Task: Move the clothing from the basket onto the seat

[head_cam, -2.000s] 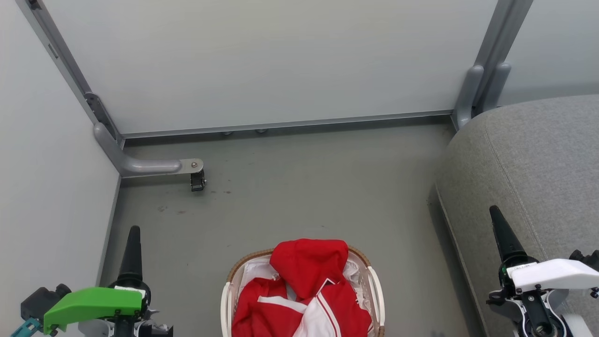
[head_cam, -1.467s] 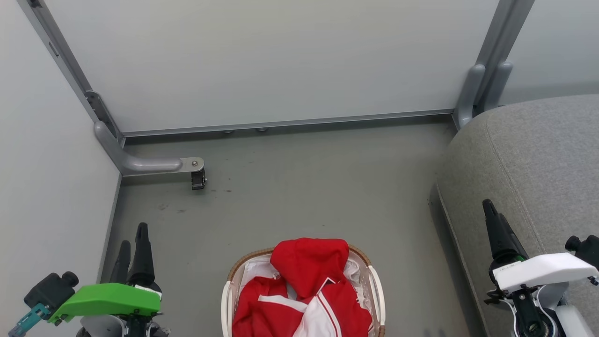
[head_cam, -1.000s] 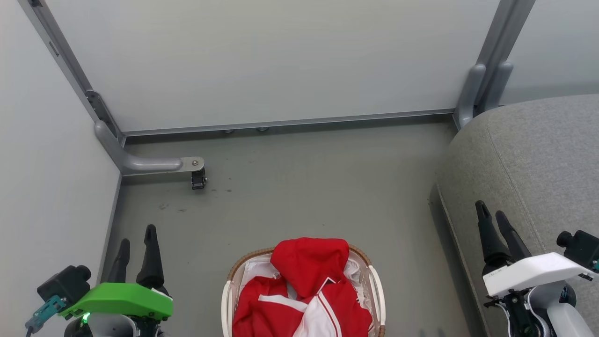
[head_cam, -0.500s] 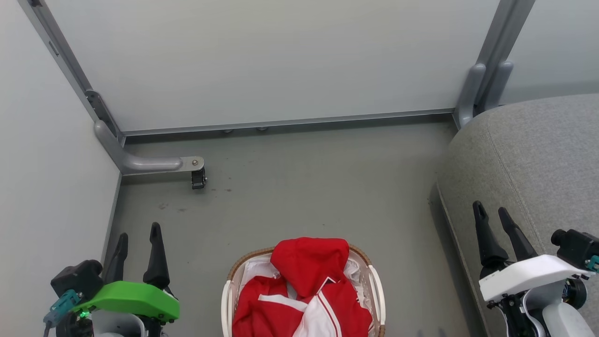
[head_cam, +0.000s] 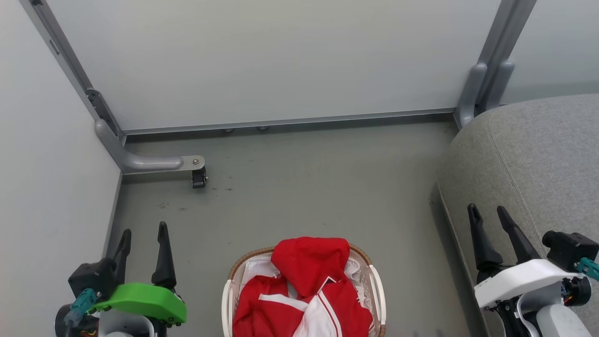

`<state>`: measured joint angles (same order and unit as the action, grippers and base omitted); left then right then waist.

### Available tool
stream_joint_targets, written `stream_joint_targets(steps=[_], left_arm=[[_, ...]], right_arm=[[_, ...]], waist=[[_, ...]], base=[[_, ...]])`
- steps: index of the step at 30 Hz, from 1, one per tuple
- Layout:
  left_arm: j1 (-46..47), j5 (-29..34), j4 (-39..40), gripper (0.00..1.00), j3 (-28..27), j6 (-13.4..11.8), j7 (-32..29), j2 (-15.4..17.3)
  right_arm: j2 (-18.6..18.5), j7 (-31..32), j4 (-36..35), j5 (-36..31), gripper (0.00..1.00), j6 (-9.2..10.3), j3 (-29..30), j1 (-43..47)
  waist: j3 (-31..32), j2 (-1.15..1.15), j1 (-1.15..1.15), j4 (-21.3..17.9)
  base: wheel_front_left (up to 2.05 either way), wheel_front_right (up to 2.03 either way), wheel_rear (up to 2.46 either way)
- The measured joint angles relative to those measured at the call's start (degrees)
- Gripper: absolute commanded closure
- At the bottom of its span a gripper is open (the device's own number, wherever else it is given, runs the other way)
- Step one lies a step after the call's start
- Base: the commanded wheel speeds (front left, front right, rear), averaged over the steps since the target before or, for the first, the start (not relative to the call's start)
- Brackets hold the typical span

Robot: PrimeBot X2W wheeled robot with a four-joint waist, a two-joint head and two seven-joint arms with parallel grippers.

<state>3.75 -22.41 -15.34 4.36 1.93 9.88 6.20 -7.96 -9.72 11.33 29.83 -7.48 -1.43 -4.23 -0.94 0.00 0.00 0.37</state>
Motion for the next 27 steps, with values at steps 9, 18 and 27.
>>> stream_joint_targets(steps=[9,18,27], left_arm=[[-0.1,4.7,-0.1,0.0,0.6,-0.3,1.2,0.0],[-0.5,9.0,0.3,0.0,1.0,-0.3,2.3,0.0],[-0.8,12.7,0.8,0.0,0.7,0.0,3.3,-0.4]], right_arm=[[-0.3,-1.3,0.0,-4.4,0.0,0.0,-0.5,0.1],[-0.5,-2.4,-0.3,-8.8,0.0,0.0,-0.8,0.6],[-0.4,-3.4,-0.2,-12.6,0.0,0.0,-0.7,1.1]], waist=[[0.1,0.0,0.0,0.0],[0.0,0.0,0.0,0.0],[0.0,0.0,0.0,-0.2]], base=[[0.0,0.0,0.0],[0.0,0.0,0.0],[0.0,0.0,0.0]])
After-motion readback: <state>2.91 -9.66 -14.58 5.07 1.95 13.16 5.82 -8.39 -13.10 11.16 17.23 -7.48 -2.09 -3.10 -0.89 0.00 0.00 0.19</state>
